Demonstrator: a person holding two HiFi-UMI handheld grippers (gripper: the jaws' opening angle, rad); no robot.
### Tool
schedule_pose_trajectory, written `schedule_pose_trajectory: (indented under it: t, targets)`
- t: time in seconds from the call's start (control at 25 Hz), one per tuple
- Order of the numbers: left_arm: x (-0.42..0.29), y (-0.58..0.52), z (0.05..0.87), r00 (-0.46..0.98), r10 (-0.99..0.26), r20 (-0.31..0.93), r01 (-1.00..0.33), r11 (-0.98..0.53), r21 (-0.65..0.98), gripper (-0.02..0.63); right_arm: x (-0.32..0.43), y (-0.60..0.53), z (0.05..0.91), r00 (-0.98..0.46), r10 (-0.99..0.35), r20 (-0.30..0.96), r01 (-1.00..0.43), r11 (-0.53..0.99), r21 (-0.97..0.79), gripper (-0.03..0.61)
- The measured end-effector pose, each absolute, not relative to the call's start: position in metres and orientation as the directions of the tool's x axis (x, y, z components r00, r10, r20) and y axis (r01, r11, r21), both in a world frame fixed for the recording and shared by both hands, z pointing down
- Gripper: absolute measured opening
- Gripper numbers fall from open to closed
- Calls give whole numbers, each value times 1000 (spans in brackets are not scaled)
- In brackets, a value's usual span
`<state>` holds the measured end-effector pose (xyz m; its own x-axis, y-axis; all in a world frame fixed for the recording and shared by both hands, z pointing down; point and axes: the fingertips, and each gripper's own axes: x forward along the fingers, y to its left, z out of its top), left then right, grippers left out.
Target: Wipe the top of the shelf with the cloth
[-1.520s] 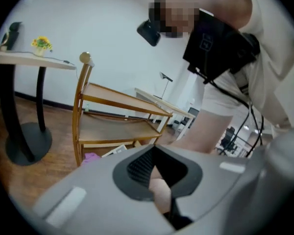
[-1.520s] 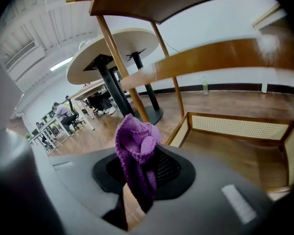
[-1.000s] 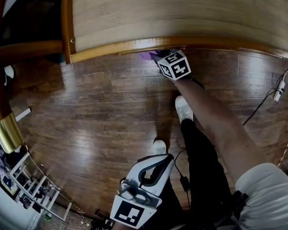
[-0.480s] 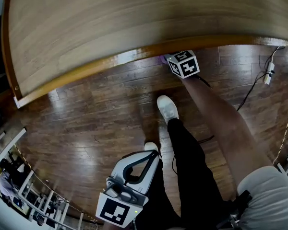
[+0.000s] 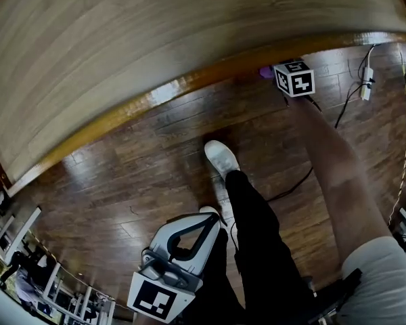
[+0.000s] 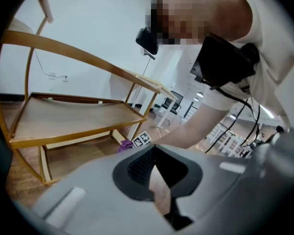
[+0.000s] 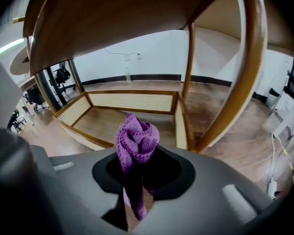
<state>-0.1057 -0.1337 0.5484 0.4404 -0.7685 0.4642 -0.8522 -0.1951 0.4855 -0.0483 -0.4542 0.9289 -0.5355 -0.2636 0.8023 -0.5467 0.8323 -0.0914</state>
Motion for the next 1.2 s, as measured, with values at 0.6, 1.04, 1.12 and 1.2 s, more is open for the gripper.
schedule_pose_trajectory:
  t: [0.6, 1.04, 1.12, 1.2]
  targets:
    - [-107, -121, 538, 396, -799, 453, -877, -182, 445, 20, -34, -443, 882, -602, -297, 741, -540, 835, -104, 91]
    - [-130, -45, 545, 270, -841, 470, -900, -47, 432, 21, -249, -165, 896, -761, 170, 626, -55, 945, -324, 91]
    - [-138, -27, 551, 229, -849, 476, -906, -8, 422, 20, -283, -135, 905, -760, 204, 616, -5, 947, -320, 91]
    - [-142, -12, 558, 204, -856, 476, -908, 16, 418, 20, -311, -112, 914, -758, 227, 612, 33, 950, -312, 91]
